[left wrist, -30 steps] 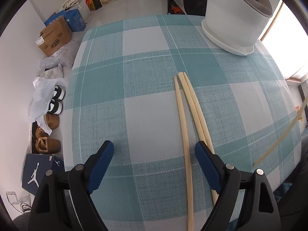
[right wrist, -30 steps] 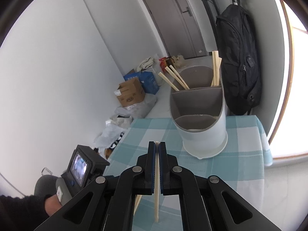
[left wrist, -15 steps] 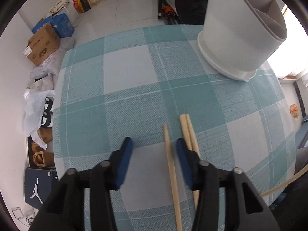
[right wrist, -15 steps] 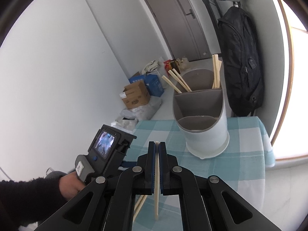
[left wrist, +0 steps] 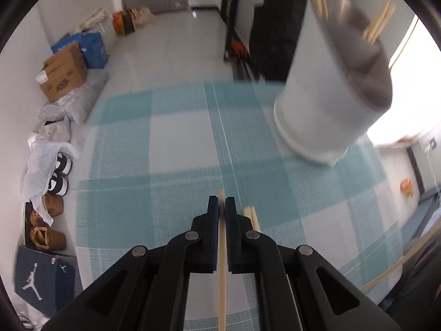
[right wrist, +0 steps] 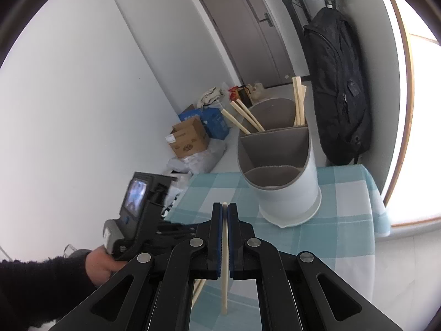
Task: Organize utensils
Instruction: 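Lift both held chopsticks up toward the white holder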
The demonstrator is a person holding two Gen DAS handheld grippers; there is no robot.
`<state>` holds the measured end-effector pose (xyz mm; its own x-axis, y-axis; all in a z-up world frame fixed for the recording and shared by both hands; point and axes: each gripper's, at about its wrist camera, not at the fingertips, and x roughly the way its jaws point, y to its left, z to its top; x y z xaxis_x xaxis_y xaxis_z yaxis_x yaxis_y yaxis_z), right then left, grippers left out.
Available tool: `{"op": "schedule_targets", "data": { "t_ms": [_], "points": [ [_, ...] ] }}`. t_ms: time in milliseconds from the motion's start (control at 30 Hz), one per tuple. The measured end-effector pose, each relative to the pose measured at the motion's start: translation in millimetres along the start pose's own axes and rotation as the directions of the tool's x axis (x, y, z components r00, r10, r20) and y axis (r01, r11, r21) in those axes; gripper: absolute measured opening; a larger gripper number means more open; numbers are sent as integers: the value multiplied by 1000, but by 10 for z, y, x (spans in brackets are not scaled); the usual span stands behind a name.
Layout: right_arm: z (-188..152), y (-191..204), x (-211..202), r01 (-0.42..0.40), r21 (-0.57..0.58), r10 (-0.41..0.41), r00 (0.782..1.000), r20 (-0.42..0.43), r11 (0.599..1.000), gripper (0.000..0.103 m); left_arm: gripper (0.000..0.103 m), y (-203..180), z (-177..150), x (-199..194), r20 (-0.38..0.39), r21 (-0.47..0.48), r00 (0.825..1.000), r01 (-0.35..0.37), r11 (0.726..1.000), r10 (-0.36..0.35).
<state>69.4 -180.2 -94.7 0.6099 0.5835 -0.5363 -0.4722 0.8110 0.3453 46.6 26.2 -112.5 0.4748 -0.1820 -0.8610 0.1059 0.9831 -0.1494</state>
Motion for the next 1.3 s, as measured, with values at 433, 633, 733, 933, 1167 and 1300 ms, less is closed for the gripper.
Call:
{"op": "schedule_targets", "data": {
  "t_ms": [433, 633, 733, 933, 1167, 1300],
  "points": [
    [-54, 145, -45, 23, -48, -22, 999, 34, 999, 3, 1, 25, -203, -873, 335, -66, 942, 20, 998, 3],
    [-71, 201, -68, 43, -54, -41, 998, 45, 998, 2, 1, 14, -260, -937, 391, -43, 920, 24, 999, -5],
    [-74, 219, -81, 47, -53, -44, 998, 51, 998, 2, 1, 19, -295, -998, 409, -41, 912, 31, 999, -12],
    [-60, 289, -61, 45, -77, -42, 998, 43, 996, 2, 1, 67, -321, -1086, 423, -46, 906, 46, 998, -22],
    [-58, 255, -69, 44, -60, -41, 998, 44, 997, 2, 14, 234, -196, -615, 211, -92, 973, 109, 990, -87],
    [-65, 184, -62, 33, -26, -32, 999, 40, 999, 3, 32, 332, -89, -124, 65, -120, 997, 56, 991, -48]
  ]
}}
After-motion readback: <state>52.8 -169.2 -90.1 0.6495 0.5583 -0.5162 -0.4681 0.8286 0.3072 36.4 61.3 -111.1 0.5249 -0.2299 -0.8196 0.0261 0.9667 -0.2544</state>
